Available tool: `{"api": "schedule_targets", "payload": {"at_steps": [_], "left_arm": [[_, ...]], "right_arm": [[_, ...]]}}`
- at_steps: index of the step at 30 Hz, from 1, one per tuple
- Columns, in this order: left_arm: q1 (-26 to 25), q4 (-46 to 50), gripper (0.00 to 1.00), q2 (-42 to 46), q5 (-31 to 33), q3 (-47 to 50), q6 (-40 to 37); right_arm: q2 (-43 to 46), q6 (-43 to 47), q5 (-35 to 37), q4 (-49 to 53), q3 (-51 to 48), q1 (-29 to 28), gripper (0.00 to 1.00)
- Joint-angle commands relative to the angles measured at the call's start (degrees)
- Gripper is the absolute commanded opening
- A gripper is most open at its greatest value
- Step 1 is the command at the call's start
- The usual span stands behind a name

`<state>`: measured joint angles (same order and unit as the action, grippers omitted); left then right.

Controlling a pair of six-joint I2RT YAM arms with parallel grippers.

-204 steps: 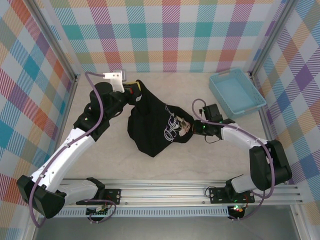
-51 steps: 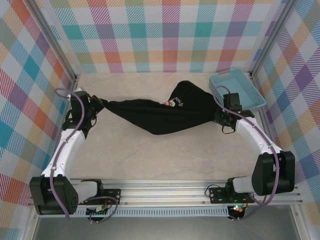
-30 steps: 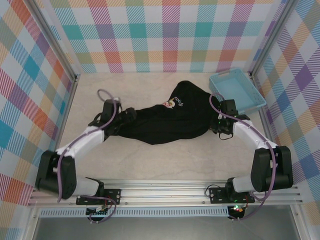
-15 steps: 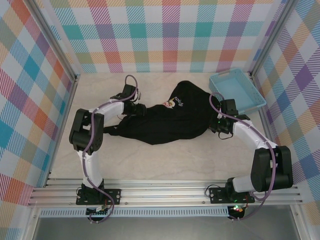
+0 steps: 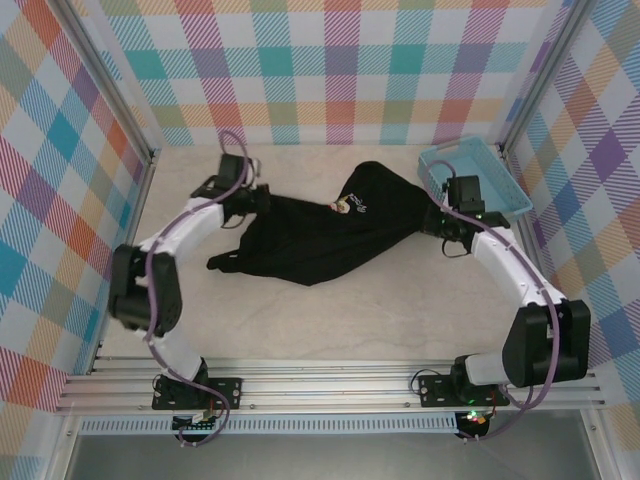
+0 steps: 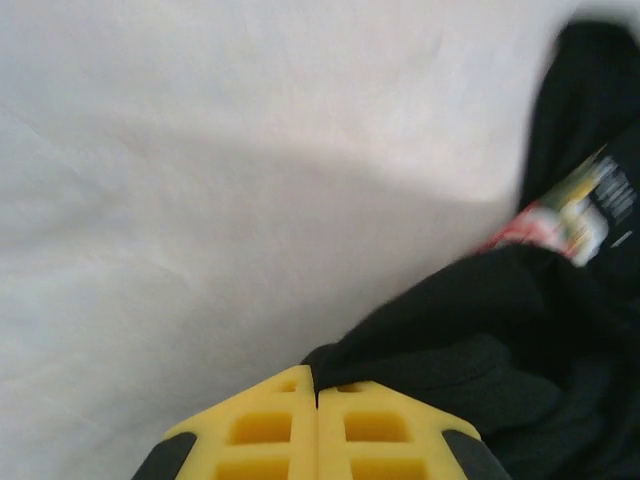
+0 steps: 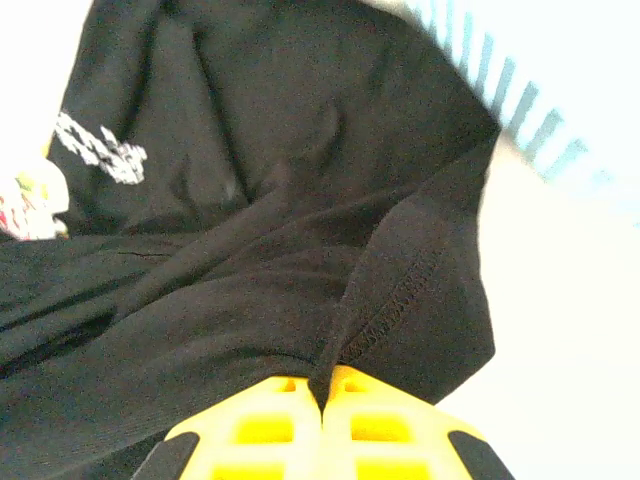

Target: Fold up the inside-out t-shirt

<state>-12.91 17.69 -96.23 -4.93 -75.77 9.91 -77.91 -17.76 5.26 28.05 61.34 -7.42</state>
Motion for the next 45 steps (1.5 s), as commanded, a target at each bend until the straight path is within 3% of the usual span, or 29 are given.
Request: {"api": "schedule_targets", "payload": {"at_steps": [1, 8, 17, 20, 24, 30, 36, 40, 43, 45], "left_arm": [[4.8, -8.1, 0.0, 10.5, 0.4, 1.2, 4.6], [13.0, -11.0, 0.0, 24.4, -1.4, 1.0, 11.1], [14.7, -3.8, 0.0, 37.2, 5.7, 3.2, 11.6], [14.7, -2.9, 0.0, 34.9, 6.5, 1.9, 11.2], [15.0, -2.5, 0.0, 27.2, 6.5, -5.2, 11.0], [15.7, 0.3, 0.0, 13.1, 4.5, -24.0, 9.7], [15.8, -0.6, 0.0, 7.4, -3.7, -39.0, 9.2], [15.8, -5.3, 0.0, 12.3, -10.6, -32.9, 10.6], [15.5, -10.7, 0.0, 18.8, -15.5, -15.3, 14.5], [14.5, -14.8, 0.09, 23.1, -15.7, 0.8, 18.0]], "right_arm": [[4.0, 4.8, 8.1, 1.2, 6.9, 0.5, 0.03], [7.2, 8.9, 11.8, 2.3, 16.5, 1.5, 0.02], [14.7, 8.2, -0.7, 4.0, 17.3, 1.5, 0.01], [13.6, 7.2, -4.7, 1.5, 17.0, 1.5, 0.02], [6.9, 6.8, -4.5, -3.3, 21.4, 1.5, 0.02], [-7.7, 5.9, -4.8, -9.2, 38.9, 1.5, 0.02], [-13.1, 5.0, -10.8, -11.5, 53.5, 1.5, 0.02], [-9.1, 4.9, -13.3, -10.6, 49.5, 1.4, 0.02], [-2.4, 2.0, -15.2, -11.5, 33.8, 1.3, 0.05], [1.5, -0.4, -16.3, -10.9, 20.8, 1.1, 0.13]]}}
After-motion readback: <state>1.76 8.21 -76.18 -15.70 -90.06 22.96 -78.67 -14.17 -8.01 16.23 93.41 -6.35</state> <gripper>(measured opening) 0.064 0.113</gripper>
